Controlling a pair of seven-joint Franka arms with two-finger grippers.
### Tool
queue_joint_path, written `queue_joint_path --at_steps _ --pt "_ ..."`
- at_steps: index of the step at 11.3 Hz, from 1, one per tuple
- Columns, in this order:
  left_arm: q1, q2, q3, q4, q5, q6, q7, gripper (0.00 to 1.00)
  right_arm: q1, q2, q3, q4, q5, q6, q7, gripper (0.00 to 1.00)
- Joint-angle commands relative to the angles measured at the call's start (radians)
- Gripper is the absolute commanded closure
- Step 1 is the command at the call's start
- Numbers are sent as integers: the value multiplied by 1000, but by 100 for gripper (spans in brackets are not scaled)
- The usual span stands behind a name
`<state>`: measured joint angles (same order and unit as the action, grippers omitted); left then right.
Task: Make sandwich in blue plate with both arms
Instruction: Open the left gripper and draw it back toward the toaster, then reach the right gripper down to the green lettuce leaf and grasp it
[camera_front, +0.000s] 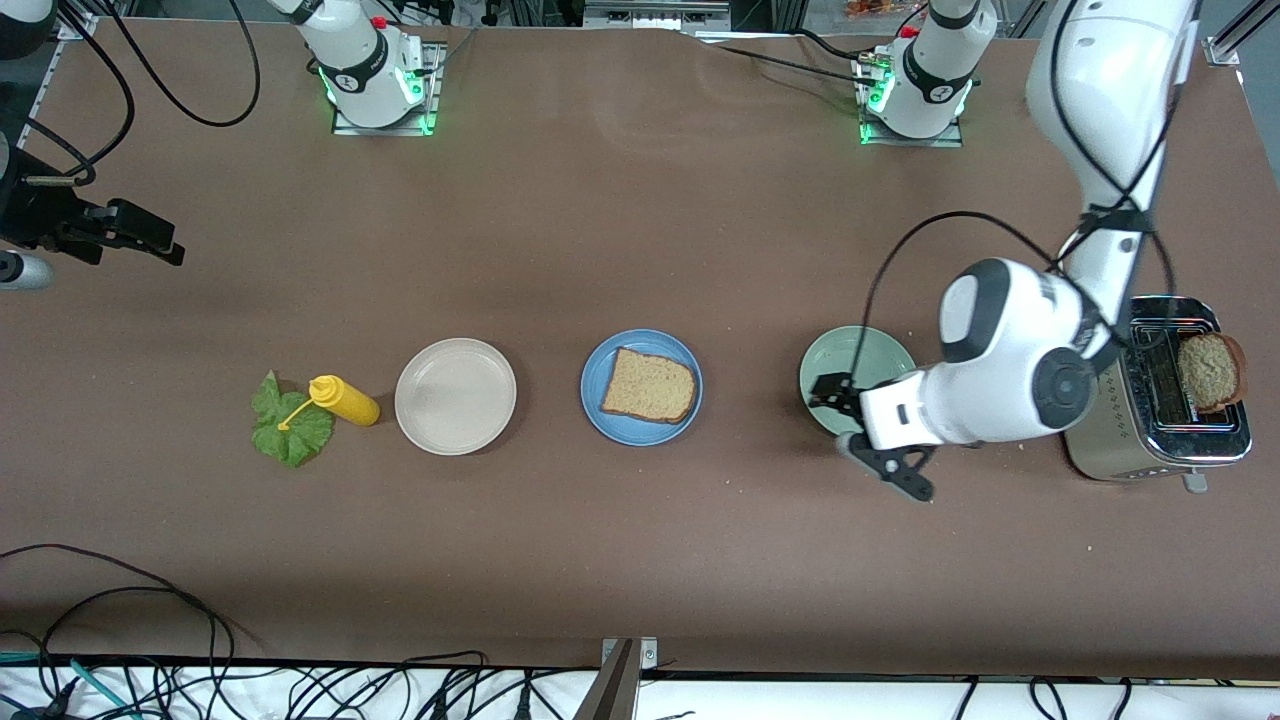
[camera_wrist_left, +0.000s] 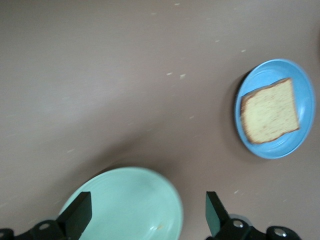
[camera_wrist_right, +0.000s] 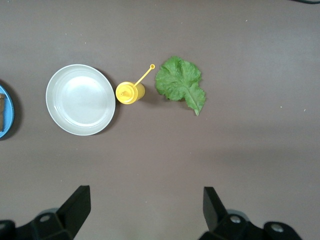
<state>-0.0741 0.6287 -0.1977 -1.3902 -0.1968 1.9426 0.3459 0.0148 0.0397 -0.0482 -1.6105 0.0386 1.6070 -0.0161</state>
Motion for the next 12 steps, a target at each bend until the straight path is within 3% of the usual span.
queue_joint_path --at_steps 1,5,7,12 --pt "39 -125 9 -27 184 -70 -5 0 -3 0 2 0 -14 14 -2 0" --pt "122 -245 12 -27 233 -180 7 0 -4 25 -2 0 -16 14 4 0" --pt "126 -314 11 -26 324 -235 1 0 -7 66 -2 10 -14 16 5 0" --pt "126 -326 11 -21 376 -258 -2 0 -3 207 -1 30 -43 42 -5 0"
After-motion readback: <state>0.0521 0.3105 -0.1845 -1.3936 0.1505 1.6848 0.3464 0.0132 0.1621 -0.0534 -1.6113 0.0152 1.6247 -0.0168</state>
